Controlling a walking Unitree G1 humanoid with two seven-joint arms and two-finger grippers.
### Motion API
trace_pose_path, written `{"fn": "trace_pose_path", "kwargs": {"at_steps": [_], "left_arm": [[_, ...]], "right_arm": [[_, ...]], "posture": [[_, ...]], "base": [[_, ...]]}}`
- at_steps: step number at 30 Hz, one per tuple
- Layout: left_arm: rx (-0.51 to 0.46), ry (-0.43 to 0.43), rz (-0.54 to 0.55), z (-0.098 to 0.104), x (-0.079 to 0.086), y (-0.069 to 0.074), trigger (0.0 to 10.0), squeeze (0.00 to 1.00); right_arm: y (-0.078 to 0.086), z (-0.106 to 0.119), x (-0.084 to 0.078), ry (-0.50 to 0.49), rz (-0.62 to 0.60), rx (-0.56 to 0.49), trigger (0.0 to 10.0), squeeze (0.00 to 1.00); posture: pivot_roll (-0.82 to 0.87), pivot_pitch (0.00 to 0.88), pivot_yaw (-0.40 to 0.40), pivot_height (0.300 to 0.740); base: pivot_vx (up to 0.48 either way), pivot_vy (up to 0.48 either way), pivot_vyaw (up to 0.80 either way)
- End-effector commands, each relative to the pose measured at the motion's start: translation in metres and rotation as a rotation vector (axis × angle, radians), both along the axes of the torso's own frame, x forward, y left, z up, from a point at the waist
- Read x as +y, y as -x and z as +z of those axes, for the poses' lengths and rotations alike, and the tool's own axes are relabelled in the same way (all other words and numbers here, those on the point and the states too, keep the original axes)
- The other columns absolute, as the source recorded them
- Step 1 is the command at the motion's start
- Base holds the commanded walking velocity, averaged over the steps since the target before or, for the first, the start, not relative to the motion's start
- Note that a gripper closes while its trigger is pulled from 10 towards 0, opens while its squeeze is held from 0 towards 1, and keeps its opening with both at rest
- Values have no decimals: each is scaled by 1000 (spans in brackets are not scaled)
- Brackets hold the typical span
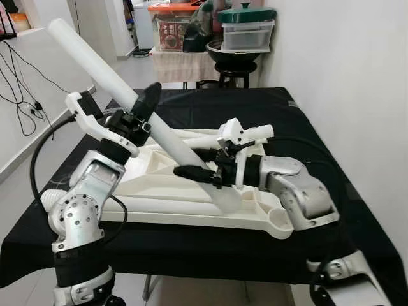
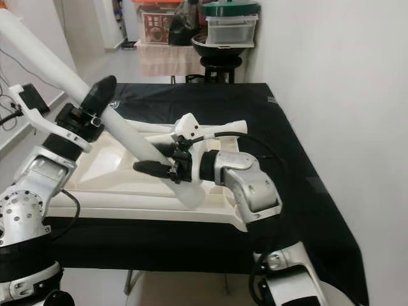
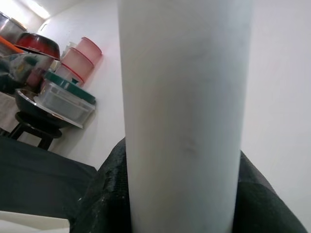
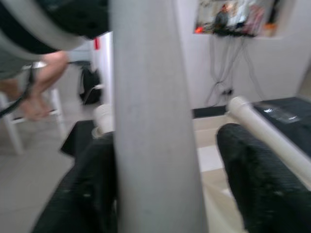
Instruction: Building children table
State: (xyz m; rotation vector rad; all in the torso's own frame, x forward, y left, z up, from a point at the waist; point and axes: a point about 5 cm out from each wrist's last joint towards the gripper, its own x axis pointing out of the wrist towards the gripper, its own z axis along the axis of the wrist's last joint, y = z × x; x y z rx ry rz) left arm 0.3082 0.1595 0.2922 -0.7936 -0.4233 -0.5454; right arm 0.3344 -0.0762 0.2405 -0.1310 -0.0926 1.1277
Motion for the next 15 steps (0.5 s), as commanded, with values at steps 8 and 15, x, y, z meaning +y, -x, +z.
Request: {"fn": "trace_pose_path", "kwargs": {"at_steps": [8,15], "left_arm": [[-38,-139,-11,2,-13,-2,0,0],[-85,-232,-37,6,-27,-4,0,0]], "right_arm": [[-13,-9,7,15,-94,9,10000,1000],[-18,-23,15,99,-145,35,10000,0]], "posture": [[7,0,20,740],[13,0,17,740]], "base": [[0,0,0],[0,0,0]]}}
